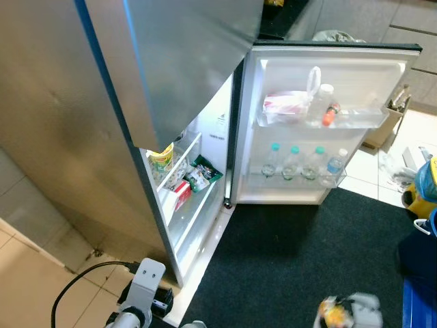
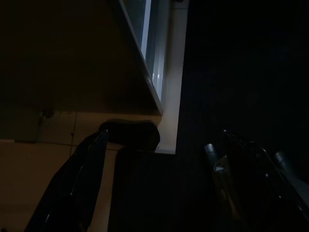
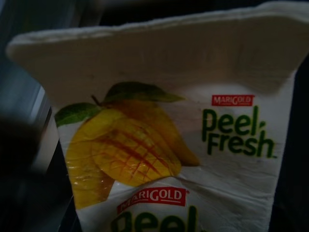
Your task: Restocking fridge
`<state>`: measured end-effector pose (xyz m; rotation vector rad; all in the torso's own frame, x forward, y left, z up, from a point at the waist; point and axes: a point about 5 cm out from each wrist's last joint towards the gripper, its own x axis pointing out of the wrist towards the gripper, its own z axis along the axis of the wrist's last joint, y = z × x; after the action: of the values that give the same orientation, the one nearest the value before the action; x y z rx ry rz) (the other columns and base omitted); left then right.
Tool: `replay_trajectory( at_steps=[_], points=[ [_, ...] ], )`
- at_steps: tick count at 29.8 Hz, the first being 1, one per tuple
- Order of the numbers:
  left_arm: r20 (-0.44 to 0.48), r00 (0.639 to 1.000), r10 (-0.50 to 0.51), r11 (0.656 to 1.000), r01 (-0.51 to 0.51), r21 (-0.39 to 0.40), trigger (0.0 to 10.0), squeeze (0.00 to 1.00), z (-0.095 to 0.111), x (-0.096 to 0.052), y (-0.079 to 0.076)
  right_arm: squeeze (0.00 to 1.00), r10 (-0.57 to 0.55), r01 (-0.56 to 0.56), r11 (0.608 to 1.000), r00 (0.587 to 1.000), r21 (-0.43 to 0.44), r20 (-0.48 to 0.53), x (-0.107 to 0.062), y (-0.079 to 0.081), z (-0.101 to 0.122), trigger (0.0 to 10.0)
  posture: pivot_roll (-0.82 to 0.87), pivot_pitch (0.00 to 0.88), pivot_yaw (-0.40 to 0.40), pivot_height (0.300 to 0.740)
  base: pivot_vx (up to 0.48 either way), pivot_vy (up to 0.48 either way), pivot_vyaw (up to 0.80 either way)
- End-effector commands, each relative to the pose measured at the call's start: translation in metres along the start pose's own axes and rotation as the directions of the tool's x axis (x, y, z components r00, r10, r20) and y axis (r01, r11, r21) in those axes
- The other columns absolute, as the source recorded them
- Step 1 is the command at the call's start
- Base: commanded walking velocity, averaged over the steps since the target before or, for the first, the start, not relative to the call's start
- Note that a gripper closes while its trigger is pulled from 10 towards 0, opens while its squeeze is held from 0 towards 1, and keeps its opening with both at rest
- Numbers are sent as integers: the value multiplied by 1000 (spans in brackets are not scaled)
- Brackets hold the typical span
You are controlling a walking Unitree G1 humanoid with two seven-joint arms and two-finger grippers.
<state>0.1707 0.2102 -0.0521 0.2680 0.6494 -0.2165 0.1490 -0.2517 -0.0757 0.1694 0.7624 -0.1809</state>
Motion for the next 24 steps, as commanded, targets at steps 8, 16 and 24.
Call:
replay_trajectory(
  at_steps=[8, 16, 24],
  points=[
    [-22, 1000, -1, 1000, 1, -1, 10000, 0, -7, 1, -8, 0, 82, -78, 996, 993, -53, 86, 9, 14, 25, 10000, -22, 45, -69, 740, 0, 0, 0],
    [-32, 999, -4, 1000, 4, -13, 10000, 0, -9, 3, -11, 0, 93, -92, 992, 996, -91, 8, 5, 21, 3, 10000, -24, 35, -74, 740, 0, 0, 0],
    [-22, 1000, 0, 1000, -1, -22, 10000, 0, -7, 6, -12, 0, 103, -103, 990, 995, -98, -4, 5, 23, 1, 10000, -24, 34, -76, 740, 0, -349, 0]
  ],
)
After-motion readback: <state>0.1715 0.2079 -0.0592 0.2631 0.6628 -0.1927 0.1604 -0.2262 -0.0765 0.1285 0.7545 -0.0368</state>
